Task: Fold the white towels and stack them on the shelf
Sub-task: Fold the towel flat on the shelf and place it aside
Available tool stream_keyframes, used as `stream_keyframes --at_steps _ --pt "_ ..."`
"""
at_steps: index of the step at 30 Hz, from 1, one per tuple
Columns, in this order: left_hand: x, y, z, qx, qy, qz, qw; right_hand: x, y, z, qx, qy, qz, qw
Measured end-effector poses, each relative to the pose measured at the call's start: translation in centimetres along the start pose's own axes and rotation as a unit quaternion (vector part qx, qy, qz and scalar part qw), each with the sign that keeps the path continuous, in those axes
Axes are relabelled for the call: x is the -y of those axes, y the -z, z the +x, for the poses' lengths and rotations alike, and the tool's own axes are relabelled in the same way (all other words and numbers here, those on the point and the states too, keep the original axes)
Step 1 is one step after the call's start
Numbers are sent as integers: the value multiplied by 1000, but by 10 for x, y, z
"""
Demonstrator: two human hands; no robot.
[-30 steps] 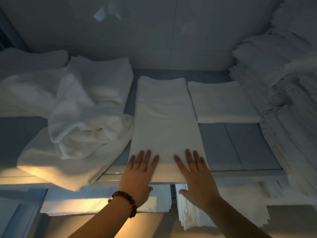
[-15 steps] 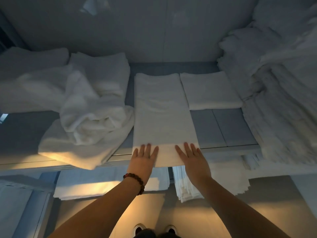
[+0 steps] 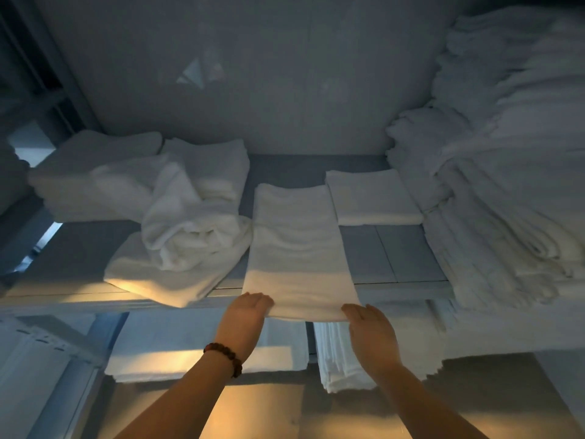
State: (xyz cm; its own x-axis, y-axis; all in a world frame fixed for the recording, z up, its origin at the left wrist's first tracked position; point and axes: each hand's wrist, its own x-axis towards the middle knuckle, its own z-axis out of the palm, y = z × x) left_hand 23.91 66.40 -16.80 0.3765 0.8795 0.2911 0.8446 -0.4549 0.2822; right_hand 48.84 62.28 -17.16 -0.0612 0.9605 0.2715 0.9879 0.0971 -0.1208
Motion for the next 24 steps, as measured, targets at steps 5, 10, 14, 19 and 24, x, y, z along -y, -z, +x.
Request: stream_keyframes --at_steps 5,10,14,19,24 --pt "-36 13 -27 -71 137 -123 980 -18 28 -29 -57 -48 153 985" --pt "-76 34 -51 -189 188 -204 942 -25 56 -55 -118 -118 293 941" --pt "-93 47 -65 -237 166 -202 936 -24 74 -67 -163 -136 333 919" --pt "-104 60 -70 -274 160 -229 920 -18 85 -68 -178 -132 370 902" --pt "-99 67 -53 -292 179 -255 904 -13 87 -45 -175 -154 398 888"
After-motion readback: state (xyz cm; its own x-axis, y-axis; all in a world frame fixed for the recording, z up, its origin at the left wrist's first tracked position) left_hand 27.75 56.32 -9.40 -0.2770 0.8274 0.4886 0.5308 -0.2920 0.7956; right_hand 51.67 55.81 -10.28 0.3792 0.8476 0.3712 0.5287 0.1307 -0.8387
